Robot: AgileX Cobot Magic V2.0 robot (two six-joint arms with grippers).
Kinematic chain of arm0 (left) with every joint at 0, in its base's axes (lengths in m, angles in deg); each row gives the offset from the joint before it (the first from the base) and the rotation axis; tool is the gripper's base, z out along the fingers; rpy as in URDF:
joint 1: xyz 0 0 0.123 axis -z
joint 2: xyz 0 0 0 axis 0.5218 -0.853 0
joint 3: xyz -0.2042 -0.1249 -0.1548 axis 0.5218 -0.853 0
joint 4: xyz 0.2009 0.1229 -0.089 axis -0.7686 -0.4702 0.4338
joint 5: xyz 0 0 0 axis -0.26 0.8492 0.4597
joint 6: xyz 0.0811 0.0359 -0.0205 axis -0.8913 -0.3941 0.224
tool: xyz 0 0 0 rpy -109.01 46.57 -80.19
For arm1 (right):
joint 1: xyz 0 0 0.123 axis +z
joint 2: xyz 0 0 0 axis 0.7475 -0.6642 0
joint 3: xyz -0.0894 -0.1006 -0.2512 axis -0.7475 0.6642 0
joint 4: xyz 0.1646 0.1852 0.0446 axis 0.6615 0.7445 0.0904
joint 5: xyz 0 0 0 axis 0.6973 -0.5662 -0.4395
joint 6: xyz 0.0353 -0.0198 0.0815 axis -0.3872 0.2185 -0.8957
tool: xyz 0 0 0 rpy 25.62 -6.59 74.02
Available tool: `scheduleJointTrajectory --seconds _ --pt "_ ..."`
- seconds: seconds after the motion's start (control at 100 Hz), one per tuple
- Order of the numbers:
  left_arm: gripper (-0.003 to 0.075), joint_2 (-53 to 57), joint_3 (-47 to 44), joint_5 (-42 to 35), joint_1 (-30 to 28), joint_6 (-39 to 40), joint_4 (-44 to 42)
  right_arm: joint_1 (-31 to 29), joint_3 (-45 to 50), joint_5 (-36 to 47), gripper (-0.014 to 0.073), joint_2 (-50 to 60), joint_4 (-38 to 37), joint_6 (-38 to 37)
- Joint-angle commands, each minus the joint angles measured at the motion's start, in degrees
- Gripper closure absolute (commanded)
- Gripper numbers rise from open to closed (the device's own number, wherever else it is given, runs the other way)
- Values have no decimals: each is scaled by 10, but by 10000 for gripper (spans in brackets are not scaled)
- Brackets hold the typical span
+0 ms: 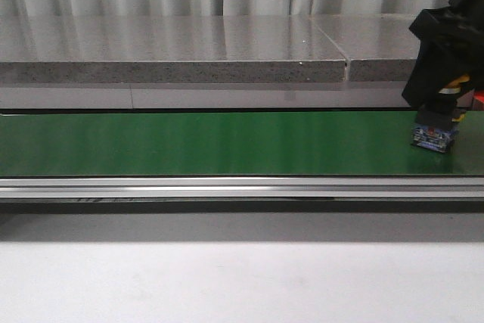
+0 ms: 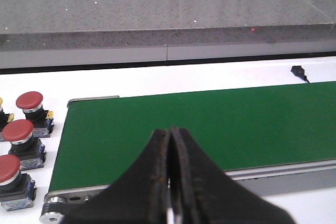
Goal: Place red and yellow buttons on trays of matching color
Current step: 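Grasp the yellow button off the belt with the right gripper, then lower the yellow button into the yellow tray and open the right gripper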
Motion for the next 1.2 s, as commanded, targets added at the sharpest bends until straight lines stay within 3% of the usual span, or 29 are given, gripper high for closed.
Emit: scheduleJointTrajectory --seconds 0.0,0.24,0.62,0.76,0.93,1.19 --pt "739 -3 15 -40 5 4 9 -9 -14 4 463 34 17 -10" --pt "739 -3 15 -40 5 4 9 -77 -14 -9 463 96 14 -66" --pt "739 -3 15 -40 5 4 9 -302 -12 -9 463 150 10 -127" --pt "739 -3 15 -40 5 4 9 -361 6 33 463 149 10 -144" --pt "739 -3 15 -40 5 4 9 -400 58 108 463 136 10 -157" --pt "739 -3 15 -40 5 4 9 -402 128 201 463 78 10 -157"
